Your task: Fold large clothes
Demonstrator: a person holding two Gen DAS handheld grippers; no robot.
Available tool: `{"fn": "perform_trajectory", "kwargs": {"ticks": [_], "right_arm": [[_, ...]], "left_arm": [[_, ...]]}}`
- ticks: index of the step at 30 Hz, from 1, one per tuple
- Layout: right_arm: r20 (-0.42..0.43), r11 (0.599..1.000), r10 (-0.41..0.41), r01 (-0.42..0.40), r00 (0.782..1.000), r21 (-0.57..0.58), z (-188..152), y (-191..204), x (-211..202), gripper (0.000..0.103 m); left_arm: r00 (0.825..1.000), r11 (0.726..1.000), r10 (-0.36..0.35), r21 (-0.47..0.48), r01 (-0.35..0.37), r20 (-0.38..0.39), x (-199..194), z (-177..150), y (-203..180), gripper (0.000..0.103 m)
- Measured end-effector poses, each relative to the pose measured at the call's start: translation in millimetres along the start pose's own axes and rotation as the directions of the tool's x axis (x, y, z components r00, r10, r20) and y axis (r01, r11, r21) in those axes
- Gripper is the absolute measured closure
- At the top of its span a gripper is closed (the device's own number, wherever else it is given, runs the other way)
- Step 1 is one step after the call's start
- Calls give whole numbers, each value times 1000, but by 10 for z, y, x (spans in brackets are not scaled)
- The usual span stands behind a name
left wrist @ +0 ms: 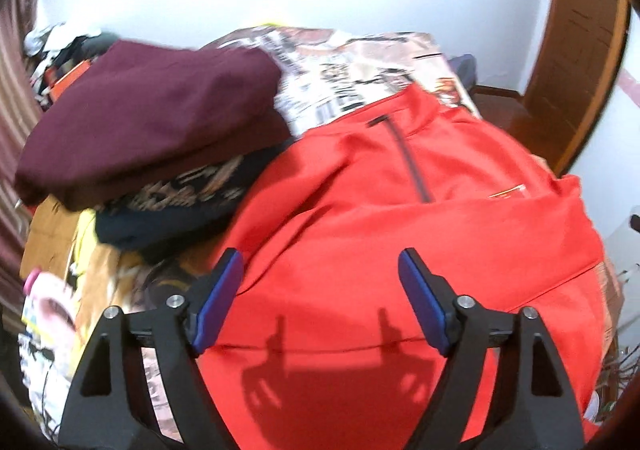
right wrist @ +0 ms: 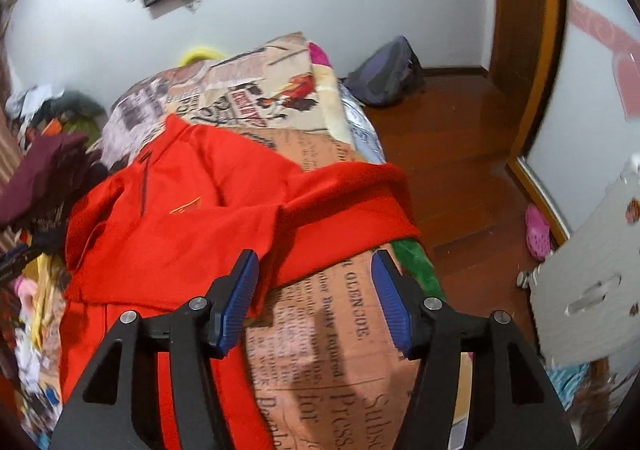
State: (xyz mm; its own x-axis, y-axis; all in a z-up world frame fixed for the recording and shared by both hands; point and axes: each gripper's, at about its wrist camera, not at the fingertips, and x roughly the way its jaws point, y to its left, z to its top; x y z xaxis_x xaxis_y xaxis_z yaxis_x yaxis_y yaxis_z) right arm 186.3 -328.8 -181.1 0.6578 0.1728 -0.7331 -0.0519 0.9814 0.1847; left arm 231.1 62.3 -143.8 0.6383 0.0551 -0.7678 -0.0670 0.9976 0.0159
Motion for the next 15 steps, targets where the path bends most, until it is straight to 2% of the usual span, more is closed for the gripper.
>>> {"fn": "perform_trajectory", "kwargs": {"ticks": [2,4,8,12,15], "right_arm": [[-19,998,-8,9,1000,61,9,-150,118,39],[-50,993,2,4,999,118,3,-268,253,39],[-113,961,77,-43,991,274,-65,-578,617,39],[-130,925,144,-87,981,370,-84,-753,827,39],[-136,889,220,-141,966,435,-70,-842,984,39]], "left_arm": [[1000,1000,-27,13,27,-2,44,29,-151,20],[998,998,-56,24,56,-23,131,33,-299,20],[990,993,-114,31,117,-83,345,-8,-555,20],[982,988,-139,49,146,-129,518,-65,-768,20],[975,985,-159,48,168,-157,633,-100,-850,20]]}}
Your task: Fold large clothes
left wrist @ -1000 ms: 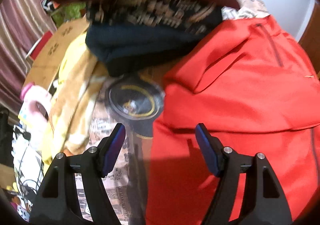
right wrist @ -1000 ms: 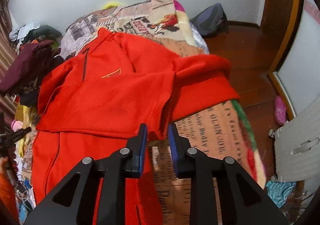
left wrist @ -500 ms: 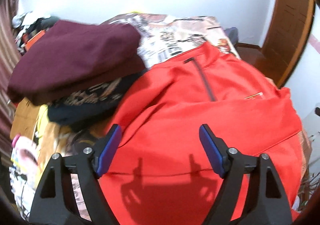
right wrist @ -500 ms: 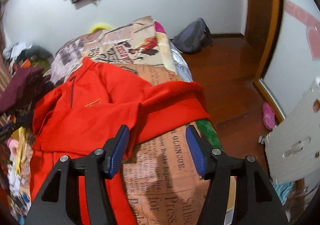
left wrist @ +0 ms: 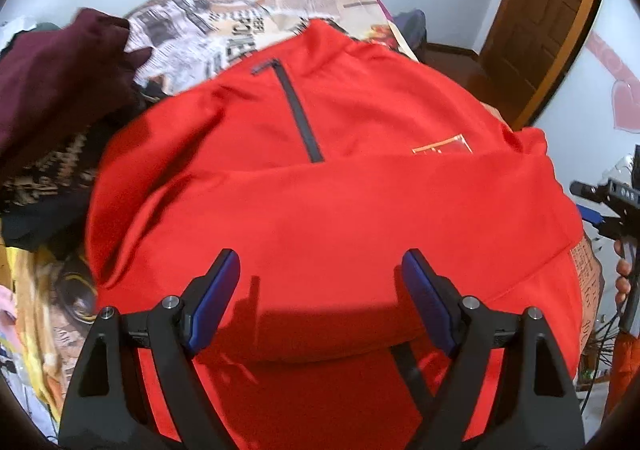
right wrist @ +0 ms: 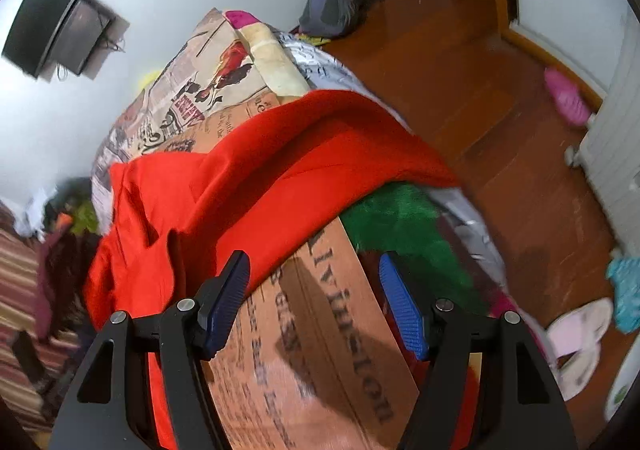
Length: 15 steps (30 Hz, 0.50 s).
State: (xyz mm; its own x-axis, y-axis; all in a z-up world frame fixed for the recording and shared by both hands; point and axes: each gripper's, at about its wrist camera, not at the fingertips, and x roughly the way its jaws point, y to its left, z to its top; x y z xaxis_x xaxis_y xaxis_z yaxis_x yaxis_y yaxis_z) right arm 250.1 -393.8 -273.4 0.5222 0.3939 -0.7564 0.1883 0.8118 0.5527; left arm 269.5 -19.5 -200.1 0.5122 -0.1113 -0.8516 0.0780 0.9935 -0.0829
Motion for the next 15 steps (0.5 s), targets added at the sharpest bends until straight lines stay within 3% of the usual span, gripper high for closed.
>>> {"fn": "perform_trajectory", "kwargs": {"ticks": [7,13,15], "right_arm": [[-37,998,37,-35,999,49,247,-83,251,40],[-42,996,-35,38,999,84,436,-182,435,61],[-33,994,-51,54,998,98,486,-224,433,75]], "left_arm": [[999,1000,-22,-19,22,-24,249,13,-33,20],[999,997,-43,-63,42,-18,286,32,34,16],[999,996,-46,-74,44,-15,299,28,50,14]]}}
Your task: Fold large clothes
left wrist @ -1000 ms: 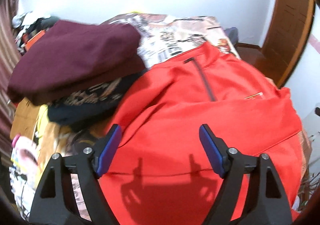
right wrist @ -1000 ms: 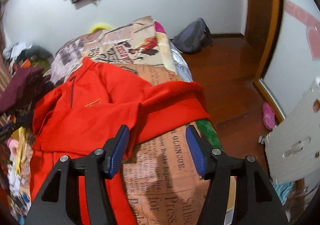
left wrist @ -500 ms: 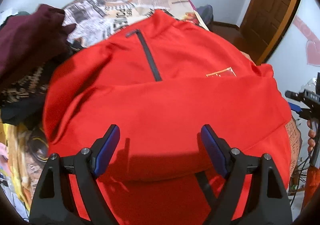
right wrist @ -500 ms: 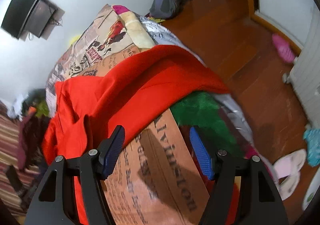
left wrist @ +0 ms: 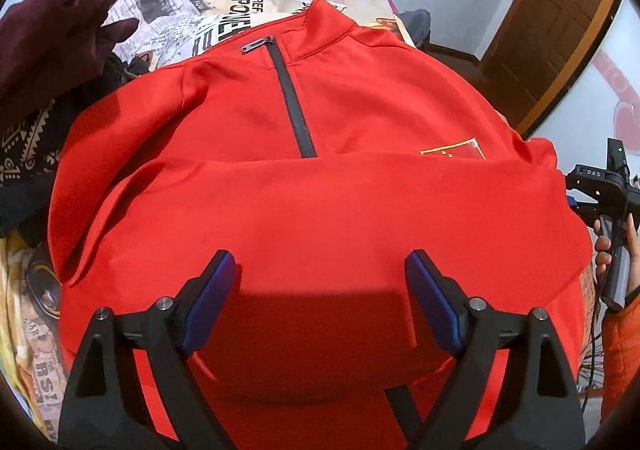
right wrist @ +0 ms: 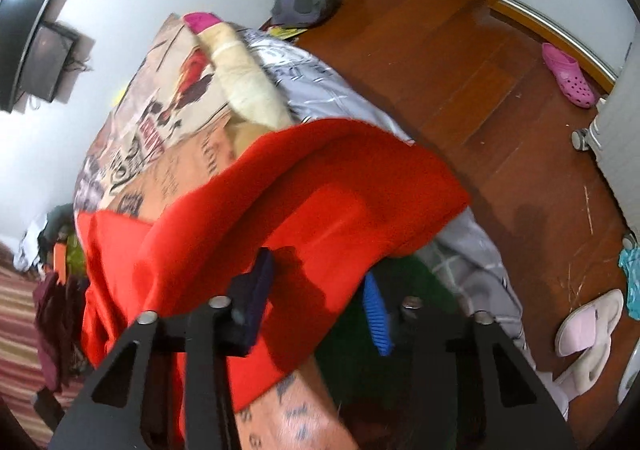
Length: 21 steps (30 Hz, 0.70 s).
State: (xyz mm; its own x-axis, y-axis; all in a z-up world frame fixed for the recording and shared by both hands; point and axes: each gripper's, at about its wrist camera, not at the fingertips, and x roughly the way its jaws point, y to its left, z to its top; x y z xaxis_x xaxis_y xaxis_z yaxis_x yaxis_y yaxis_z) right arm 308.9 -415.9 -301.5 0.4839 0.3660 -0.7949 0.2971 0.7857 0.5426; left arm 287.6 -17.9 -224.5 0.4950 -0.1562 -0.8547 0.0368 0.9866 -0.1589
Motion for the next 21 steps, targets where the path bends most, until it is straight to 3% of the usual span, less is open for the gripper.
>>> {"fn": "perform_trajectory", "kwargs": {"ticks": [3,11,21], "right_arm": [[22,999,-36,36,999,-8,52,-11,-66,91],[203,976,-89,126,975,-177,-66,324,-637,94],[319,929,84,41,944,-367,-329,958,-1577,96]], "left_arm": [[1000,1000,2,-6,-2,7,3,-12,1,14],[999,999,31,10,-31,14,-39,-23,-44,14],[995,995,67,74,-72,70,-311,-63,-130,14]]}}
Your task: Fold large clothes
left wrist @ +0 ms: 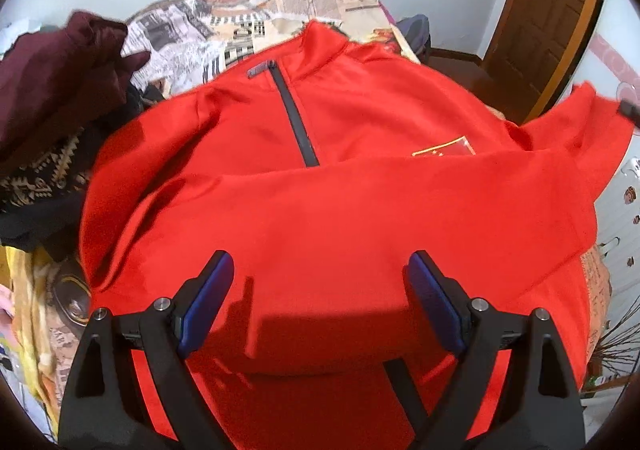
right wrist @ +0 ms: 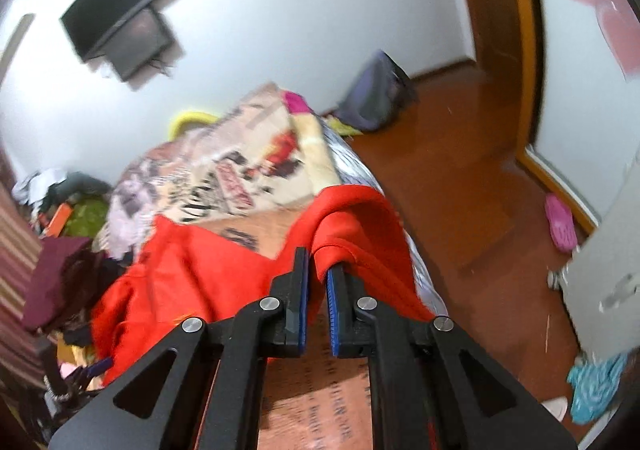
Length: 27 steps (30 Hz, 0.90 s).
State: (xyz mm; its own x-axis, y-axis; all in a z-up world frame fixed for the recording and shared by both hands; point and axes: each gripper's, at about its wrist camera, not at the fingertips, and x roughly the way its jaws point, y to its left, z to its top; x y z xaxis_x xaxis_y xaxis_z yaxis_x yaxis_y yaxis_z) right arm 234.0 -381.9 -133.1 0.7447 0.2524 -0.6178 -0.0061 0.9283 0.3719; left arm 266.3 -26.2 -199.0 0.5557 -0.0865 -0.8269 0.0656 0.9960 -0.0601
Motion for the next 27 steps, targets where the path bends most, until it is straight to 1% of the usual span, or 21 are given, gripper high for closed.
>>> {"fn": "perform_trajectory", "kwargs": {"ticks": [6,8,10,13,16,18,22,24,27], "right_arm": [[72,988,95,-85,993,-128,-31,565,-264,96],[76,980,126,-112,989,-164,-72,730,-277,96],[61,971,149,-134,987,-198,-132,883,-232,96],[-1,952,177,-172,984,-251,-288,1119,-70,96],[-74,939,186,-200,980,-280,-468,1289,123,96],[-144,930,193,-228,970,-288,-625,1378,301,96],[-242,922,175,-245,954,-299,-903,1486,531,96],[-294,923,168,-255,941,-289,-1031,1506,661,96],[-350,926,141,-249,926,-285,-1178,1467,800,96]], "left_arm": [[998,1000,6,9,-7,69,-314,22,35,14],[996,1000,4,3,-5,87,-401,29,67,14],[994,1000,3,-4,-3,109,-498,30,102,14],[992,1000,6,-10,-5,129,-611,11,147,14],[990,1000,7,-11,-6,139,-664,-12,180,14],[990,1000,8,-10,-6,141,-672,-30,192,14],[991,1000,10,-4,-9,137,-672,-82,211,14],[991,1000,11,2,-11,131,-659,-112,212,14],[992,1000,7,8,-8,125,-643,-150,211,14]]}}
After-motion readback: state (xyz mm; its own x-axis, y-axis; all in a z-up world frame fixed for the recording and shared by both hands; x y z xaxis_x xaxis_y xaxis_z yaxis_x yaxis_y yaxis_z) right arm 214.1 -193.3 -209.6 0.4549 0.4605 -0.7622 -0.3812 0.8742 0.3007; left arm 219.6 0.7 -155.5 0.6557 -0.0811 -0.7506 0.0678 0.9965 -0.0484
